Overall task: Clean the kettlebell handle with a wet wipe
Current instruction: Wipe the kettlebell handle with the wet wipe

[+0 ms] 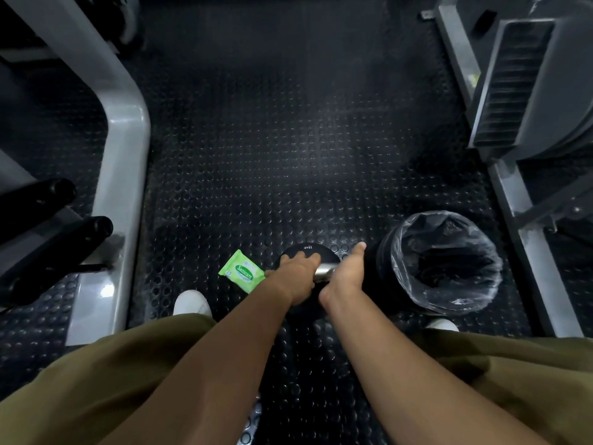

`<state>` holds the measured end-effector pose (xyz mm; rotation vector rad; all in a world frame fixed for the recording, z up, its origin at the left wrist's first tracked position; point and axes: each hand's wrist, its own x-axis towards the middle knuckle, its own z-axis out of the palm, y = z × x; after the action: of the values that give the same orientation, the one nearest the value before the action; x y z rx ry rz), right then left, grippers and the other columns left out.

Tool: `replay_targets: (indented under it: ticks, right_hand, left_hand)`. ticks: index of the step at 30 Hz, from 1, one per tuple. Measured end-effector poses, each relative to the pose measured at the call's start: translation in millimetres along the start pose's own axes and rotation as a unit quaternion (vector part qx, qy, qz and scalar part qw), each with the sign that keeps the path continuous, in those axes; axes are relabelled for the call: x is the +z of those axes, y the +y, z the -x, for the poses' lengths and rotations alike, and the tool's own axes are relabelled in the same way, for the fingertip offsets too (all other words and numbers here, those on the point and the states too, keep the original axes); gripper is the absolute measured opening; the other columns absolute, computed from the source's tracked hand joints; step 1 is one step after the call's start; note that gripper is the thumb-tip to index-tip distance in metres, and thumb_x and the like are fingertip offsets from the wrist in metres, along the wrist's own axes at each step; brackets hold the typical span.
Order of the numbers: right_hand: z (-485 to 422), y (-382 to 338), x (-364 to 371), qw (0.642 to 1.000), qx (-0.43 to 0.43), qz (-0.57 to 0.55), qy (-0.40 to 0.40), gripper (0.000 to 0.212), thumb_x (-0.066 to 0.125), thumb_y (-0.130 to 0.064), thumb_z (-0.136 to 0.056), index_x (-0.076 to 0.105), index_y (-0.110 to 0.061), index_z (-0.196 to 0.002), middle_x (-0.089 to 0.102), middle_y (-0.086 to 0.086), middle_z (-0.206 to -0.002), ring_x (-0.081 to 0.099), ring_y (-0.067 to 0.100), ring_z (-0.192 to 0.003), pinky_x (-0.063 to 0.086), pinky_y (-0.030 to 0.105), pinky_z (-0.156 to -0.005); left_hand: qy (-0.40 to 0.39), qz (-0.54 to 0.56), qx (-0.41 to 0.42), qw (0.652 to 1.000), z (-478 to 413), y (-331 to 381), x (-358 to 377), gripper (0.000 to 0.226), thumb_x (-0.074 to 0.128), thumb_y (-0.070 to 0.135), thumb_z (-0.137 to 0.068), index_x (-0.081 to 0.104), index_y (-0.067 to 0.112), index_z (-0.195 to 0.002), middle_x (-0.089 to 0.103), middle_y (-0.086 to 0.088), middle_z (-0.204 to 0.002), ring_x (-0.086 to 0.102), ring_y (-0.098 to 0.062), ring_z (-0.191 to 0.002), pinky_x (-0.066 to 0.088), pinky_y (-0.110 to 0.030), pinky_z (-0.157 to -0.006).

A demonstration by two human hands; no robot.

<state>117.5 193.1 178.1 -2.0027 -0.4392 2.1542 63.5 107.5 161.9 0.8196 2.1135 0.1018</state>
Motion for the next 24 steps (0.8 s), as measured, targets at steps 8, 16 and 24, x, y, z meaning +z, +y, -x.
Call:
replay_targets:
  ticks: [8, 16, 24]
  right_hand:
    - [-28.9, -6.8, -15.3, 0.999, 0.016, 0.03, -0.037, 0.088, 0.046, -0.086, -0.081, 0.06, -0.012, -0.126, 0.069, 0.018, -0.116, 0.07, 0.041, -0.099, 0.055, 0.058, -0.093]
    - [-6.9, -6.6, 1.0, 0.997, -0.001, 0.078, 0.025, 0.062, 0.04, -0.074, -0.094, 0.051, -0.018, -0.118, 0.059, 0.01, -0.119, 0.064, 0.033, -0.098, 0.053, 0.047, -0.074]
    - [-28.7, -24.0, -13.2, 0.994, 0.044, 0.102, -0.01, 0.078, 0.049, -0.074, -0.091, 0.056, -0.005, -0.125, 0.068, 0.021, -0.113, 0.07, 0.043, -0.096, 0.056, 0.06, -0.091]
  left_hand:
    - [0.006, -0.004, 0.007, 1.0, -3.2, -3.0, 2.6, 0.031, 0.064, 0.021, -0.099, 0.043, 0.024, -0.122, 0.046, -0.007, -0.127, 0.04, -0.037, -0.128, 0.042, -0.066, -0.105]
    - [0.005, 0.005, 0.007, 1.0, -4.8, -4.5, 1.8, 0.03, 0.062, 0.019, -0.1, 0.045, 0.024, -0.124, 0.047, -0.008, -0.13, 0.04, -0.037, -0.129, 0.043, -0.065, -0.105]
    - [0.005, 0.001, 0.005, 1.0, -5.4, -4.4, 3.0, 0.033, 0.064, 0.02, -0.1, 0.043, 0.023, -0.125, 0.046, -0.008, -0.13, 0.039, -0.039, -0.13, 0.041, -0.065, -0.107]
